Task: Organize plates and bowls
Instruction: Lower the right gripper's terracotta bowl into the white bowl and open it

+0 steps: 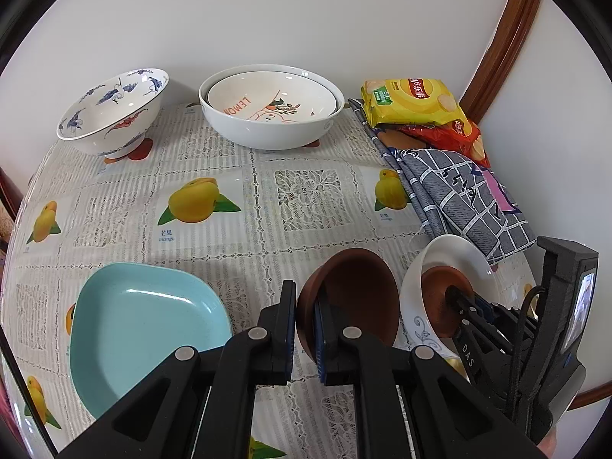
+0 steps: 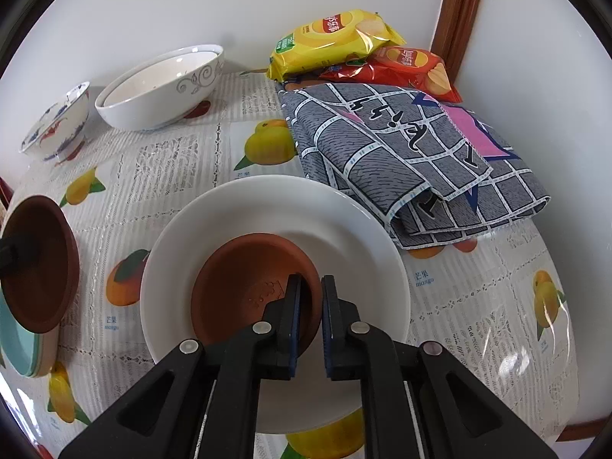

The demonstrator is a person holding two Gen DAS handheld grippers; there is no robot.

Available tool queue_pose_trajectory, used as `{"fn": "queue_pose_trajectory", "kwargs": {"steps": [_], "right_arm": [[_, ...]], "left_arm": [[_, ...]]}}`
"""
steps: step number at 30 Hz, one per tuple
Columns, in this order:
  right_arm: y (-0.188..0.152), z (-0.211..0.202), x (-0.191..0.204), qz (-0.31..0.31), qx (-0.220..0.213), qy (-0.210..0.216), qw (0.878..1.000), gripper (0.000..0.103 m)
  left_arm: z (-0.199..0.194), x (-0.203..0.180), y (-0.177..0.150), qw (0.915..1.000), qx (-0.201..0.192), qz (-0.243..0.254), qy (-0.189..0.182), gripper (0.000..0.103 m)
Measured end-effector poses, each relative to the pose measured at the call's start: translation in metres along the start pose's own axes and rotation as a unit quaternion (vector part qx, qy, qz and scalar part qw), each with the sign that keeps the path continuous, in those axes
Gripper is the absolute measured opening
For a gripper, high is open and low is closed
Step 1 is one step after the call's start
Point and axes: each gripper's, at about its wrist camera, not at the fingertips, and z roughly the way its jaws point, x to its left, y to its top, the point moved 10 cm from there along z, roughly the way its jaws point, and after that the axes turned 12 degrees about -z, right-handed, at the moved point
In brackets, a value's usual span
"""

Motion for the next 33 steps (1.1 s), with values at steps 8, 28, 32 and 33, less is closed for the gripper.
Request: {"fn": "queue_pose_trajectory", "kwargs": {"steps": [8, 28, 32, 33], "right_arm": [[-0.001, 0.002, 0.001, -0.001, 0.005, 0.003, 1.000, 0.013], [0.002, -0.012, 0.002, -0.007, -0.010, 0.011, 1.000, 0.029], [0.002, -0.022, -0.002, -0.007, -0.020, 0.012, 1.000, 0.029], [0.002, -0.026, -0.003, -0.007, -0.022, 0.011, 1.000, 0.029]], "left_arm": [[0.002, -0.002, -0.002, 1.0000, 0.004, 0.001, -0.003, 0.009], [-0.012, -0.004, -0.004, 1.0000, -0.001, 0.002, -0.001, 0.009], [-0.014, -0.006, -0.005, 1.0000, -0.002, -0.001, -0.003, 0.009], [-0.016, -0.007, -0.005, 1.0000, -0.003, -0.002, -0.004, 0.009]]}}
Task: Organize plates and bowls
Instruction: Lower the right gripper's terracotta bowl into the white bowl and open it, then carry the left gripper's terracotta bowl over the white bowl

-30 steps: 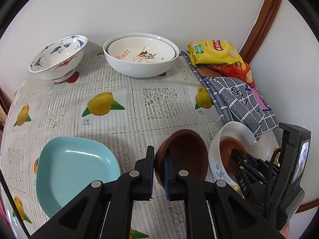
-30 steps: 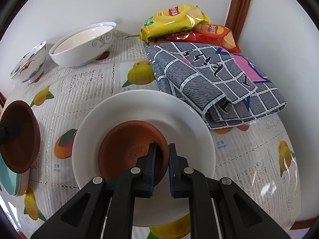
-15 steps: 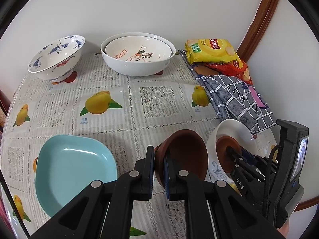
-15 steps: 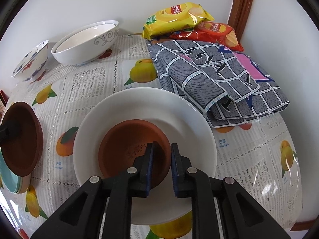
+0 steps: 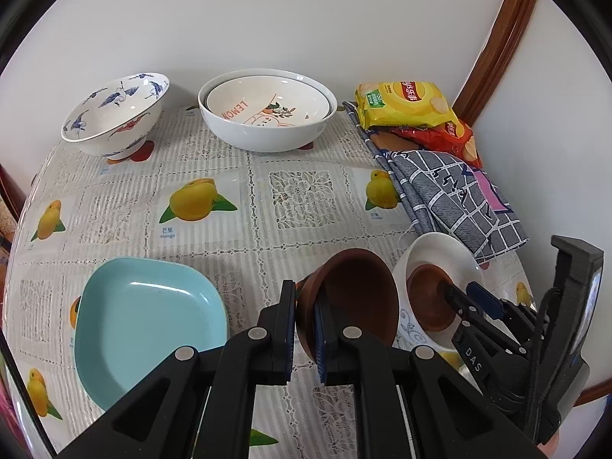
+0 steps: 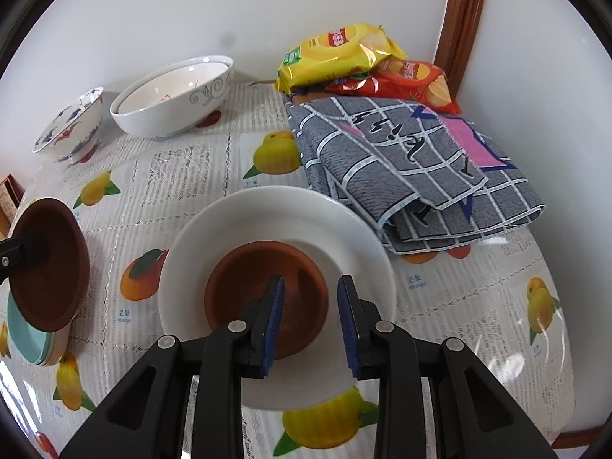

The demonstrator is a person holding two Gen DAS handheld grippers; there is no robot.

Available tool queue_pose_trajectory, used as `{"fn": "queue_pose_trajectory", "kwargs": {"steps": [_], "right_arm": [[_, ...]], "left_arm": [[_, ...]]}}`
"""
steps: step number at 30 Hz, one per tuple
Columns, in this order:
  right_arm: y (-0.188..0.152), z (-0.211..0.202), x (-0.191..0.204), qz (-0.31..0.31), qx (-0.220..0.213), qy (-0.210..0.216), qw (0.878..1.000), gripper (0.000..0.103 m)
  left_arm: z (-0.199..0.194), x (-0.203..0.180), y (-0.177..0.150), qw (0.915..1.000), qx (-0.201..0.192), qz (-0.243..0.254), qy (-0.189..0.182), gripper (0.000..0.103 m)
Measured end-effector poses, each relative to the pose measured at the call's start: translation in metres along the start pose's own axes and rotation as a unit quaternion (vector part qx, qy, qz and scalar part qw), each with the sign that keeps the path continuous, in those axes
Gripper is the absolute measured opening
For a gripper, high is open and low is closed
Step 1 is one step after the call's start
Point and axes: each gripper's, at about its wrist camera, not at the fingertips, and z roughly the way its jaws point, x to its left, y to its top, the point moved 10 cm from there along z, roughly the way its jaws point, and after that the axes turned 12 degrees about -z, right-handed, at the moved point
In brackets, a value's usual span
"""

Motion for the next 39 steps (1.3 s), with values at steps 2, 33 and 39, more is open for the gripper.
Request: {"fn": "queue_pose_trajectory", "kwargs": {"steps": [2, 33, 39], "right_arm": [[0.000, -0.007, -0.004, 0.002, -0.007, 0.000, 1.000, 0.029], [-0.060, -0.059, -0.114, 0.101, -0.025, -0.027, 0.994, 0.032], [-0.059, -0.056, -0.119, 0.098, -0.024, -0.034, 0.994, 0.032]], "left_arm": [[-0.003, -0.003, -0.001, 1.0000, -0.003, 0.000, -0.001, 0.009], [-0.006, -0.089, -0.021, 0.9985, -0.003, 0.049, -0.025, 0.009], [0.006, -0.093, -0.016, 0.9986, 0.001, 0.047, -0.025, 0.009]]}}
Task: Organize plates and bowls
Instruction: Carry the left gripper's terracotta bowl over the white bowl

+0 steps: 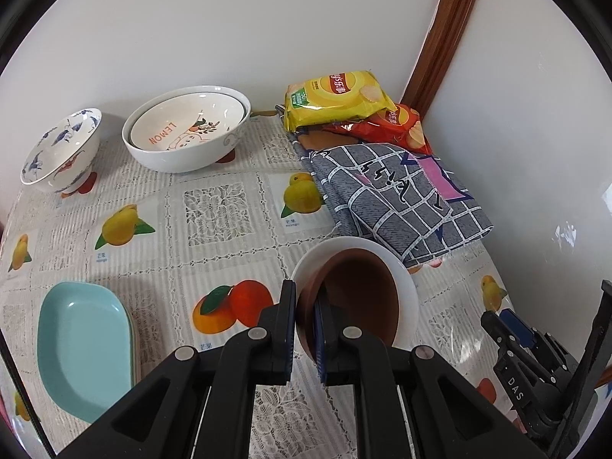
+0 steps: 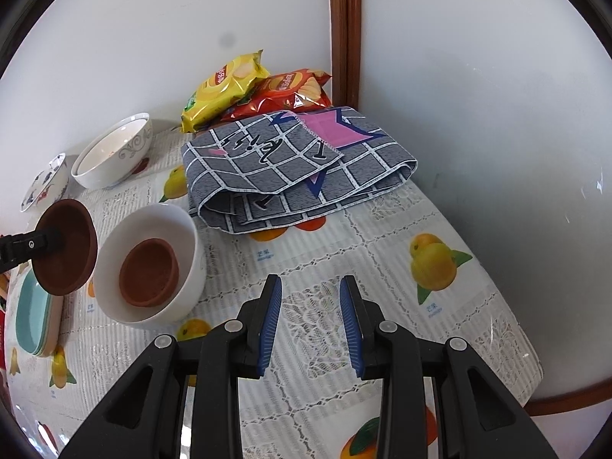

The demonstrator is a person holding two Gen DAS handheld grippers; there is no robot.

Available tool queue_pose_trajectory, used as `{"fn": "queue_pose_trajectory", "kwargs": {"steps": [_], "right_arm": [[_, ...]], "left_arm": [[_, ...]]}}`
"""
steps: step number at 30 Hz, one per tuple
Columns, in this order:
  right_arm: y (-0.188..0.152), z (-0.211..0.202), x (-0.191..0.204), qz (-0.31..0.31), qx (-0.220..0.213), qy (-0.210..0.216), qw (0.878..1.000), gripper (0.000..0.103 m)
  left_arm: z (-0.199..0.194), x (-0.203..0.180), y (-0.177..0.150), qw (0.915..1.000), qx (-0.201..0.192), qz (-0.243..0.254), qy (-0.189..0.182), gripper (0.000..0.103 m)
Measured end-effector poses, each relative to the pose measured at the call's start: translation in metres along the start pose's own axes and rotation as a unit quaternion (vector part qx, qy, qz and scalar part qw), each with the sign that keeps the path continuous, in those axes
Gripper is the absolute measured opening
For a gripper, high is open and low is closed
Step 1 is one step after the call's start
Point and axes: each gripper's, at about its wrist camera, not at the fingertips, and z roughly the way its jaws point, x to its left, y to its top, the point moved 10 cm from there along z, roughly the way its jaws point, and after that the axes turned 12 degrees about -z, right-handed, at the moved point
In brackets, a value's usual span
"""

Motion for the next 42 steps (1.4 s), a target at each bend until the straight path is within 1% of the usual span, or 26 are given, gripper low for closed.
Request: {"fn": "queue_pose_trajectory", "kwargs": {"steps": [12, 23, 36, 42], "right_arm": [[-0.003, 0.012, 0.000, -0.004, 0.008, 0.001, 1.000, 0.032], [-0.014, 0.028, -0.010, 0.007, 0.023, 0.000, 1.000, 0.032], [-0.023, 0.037, -0.013, 0.009, 0.038, 0.000, 0.999, 0.032], [-0.025, 0.038, -0.013, 0.008, 0.043, -0.001, 0.999, 0.032]], "left_arm": [[0.024, -0.006, 0.006, 0.9999, 0.013, -0.002, 0.001, 0.009], [0.048, -0.012, -0.005, 0.9994, 0.036, 0.000, 0.000, 0.009], [0.063, -0.015, -0.015, 0.9980, 0.057, -0.018, -0.017, 0.010], [0.068, -0.014, -0.019, 0.9974, 0.064, -0.025, -0.019, 0.011]]}}
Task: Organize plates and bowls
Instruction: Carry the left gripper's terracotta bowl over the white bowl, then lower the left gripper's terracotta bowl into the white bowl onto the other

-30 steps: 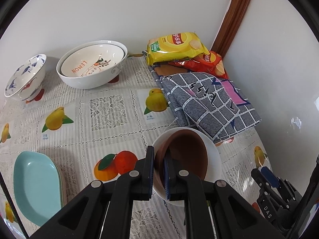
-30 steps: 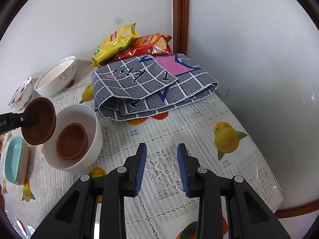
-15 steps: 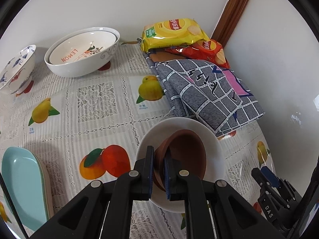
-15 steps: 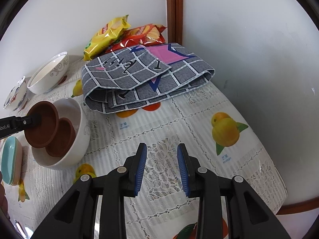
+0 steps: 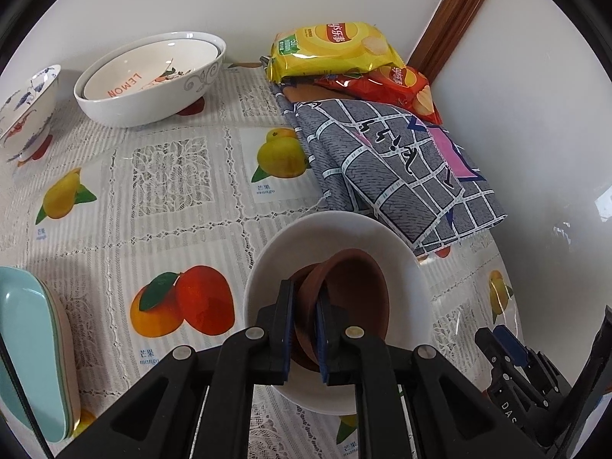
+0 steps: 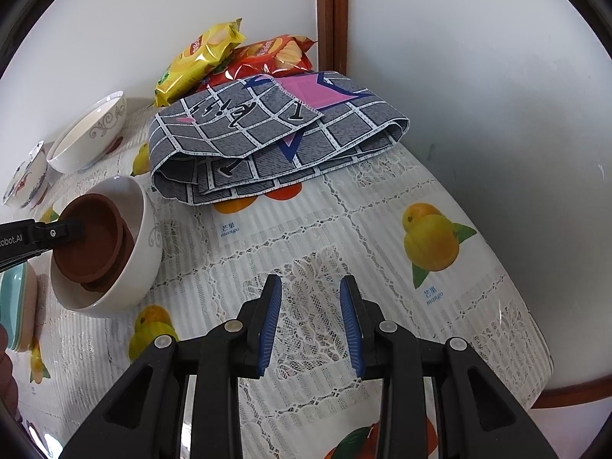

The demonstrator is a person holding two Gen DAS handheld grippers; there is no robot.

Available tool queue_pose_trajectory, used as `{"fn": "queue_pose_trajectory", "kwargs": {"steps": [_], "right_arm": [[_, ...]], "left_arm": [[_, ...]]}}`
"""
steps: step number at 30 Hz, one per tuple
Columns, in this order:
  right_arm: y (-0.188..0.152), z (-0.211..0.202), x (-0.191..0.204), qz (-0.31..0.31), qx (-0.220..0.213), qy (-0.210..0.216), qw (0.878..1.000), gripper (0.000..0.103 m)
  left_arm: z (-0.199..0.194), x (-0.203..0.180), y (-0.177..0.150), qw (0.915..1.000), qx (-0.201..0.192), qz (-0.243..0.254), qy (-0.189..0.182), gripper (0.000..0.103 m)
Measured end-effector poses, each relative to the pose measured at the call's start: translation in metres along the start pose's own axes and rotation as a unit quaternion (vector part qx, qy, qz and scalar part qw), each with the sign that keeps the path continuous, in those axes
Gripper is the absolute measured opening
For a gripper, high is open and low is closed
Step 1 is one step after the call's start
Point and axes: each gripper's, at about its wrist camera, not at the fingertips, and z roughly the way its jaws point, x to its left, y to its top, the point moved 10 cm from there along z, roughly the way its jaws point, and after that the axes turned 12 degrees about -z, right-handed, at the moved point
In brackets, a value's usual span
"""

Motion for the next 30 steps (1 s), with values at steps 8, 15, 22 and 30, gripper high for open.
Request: {"fn": "queue_pose_trajectory", "kwargs": {"steps": [8, 15, 22, 30], "right_arm": [[-0.001, 0.000, 0.005, -0.004, 0.003, 0.003, 1.000, 0.032], [0.006, -0.004, 0.012, -0.009, -0.004, 0.008, 1.000, 0.032], [0.029, -0.013, 0.032, -0.022, -0.025, 0.028, 0.999, 0.032], [0.048, -0.012, 0.066, -0.034, -0.032, 0.062, 0.997, 0.032]], "left_arm": [[0.003, 0.001, -0.003, 0.9997, 0.013, -0.008, -0.022, 0.012], [-0.015, -0.005, 0.001, 0.9997, -0.010, 0.016, -0.018, 0.018], [-0.029, 0.008, 0.012, 0.9996, -0.026, 0.014, -0.002, 0.022], [-0.016, 0.023, 0.007, 0.9995, -0.002, 0.023, 0.022, 0.024]]}}
